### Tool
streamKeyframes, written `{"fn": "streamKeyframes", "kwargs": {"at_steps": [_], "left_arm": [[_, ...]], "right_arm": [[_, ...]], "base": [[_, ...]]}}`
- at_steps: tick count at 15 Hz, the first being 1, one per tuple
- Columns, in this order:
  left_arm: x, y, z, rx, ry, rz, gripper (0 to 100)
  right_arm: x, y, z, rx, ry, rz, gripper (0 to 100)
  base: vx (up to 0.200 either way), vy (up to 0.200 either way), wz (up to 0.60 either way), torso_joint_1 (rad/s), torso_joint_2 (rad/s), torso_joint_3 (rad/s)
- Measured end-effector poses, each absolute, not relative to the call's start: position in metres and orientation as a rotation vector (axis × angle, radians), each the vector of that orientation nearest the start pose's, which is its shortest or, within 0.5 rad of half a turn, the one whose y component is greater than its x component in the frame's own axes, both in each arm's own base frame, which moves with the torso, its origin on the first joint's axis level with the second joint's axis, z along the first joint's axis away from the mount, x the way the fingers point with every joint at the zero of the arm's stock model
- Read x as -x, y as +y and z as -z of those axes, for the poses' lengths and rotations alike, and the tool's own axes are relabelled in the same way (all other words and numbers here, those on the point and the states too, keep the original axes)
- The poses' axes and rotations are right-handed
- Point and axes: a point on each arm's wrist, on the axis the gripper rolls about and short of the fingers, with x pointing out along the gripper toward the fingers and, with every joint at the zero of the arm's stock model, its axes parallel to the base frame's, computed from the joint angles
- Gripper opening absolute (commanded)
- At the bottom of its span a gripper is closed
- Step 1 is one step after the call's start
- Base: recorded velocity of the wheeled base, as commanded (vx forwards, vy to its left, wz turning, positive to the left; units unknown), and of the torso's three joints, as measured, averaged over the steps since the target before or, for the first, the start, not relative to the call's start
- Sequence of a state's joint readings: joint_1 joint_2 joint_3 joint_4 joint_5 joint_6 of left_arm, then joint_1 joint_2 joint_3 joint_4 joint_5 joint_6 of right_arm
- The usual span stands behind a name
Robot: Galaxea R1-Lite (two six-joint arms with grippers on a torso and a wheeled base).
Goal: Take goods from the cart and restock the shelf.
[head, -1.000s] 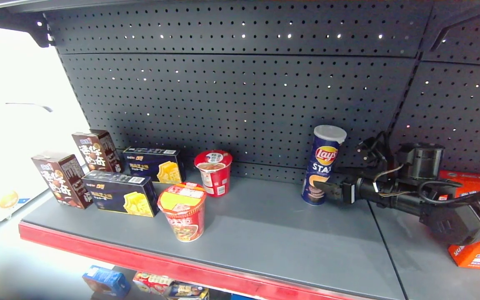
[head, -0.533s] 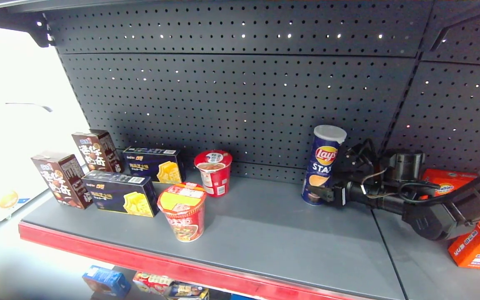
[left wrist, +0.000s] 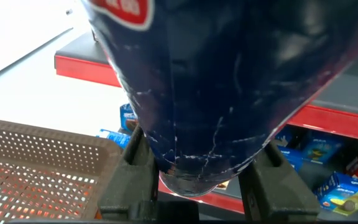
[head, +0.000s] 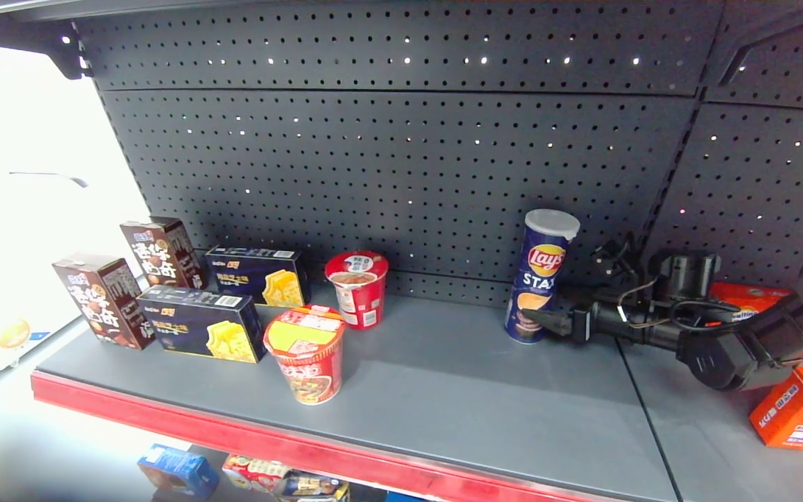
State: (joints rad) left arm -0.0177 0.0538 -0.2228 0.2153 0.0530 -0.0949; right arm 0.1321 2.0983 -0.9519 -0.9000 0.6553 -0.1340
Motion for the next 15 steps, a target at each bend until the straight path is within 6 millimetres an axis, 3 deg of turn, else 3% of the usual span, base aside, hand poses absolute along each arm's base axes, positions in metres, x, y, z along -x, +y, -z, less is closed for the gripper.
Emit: {"fn": "streamKeyframes", "kwargs": {"at_steps": [3,4,11,15], "left_arm": [[0.038,0.002,-0.115,0.093,0.044,-0.037,0],[0.038,0.002,-0.115,0.093,0.043,-0.036,0],[0.037,0.002,-0.113,0.093,0.051,-0.035,0],[0.036,0.002,-0.107,0.092,0.064,-0.035,0]], "right_arm": [[-0.385,0.064,-0.106,0.058,0.188,-0.812,100],[-0.386,0.064,-0.105,0.058,0.184,-0.819,0],[-0.382,0.068,-0.099,0.055,0.188,-0.852,0],[-0.351,0.073,-0.108,0.052,0.203,-0.882,0]], "base": [[0.000,0.000,0.00,0.000,0.00,0.000],[0.000,0.000,0.00,0.000,0.00,0.000],[0.000,0.000,0.00,0.000,0.00,0.000],[0.000,0.000,0.00,0.000,0.00,0.000]]}}
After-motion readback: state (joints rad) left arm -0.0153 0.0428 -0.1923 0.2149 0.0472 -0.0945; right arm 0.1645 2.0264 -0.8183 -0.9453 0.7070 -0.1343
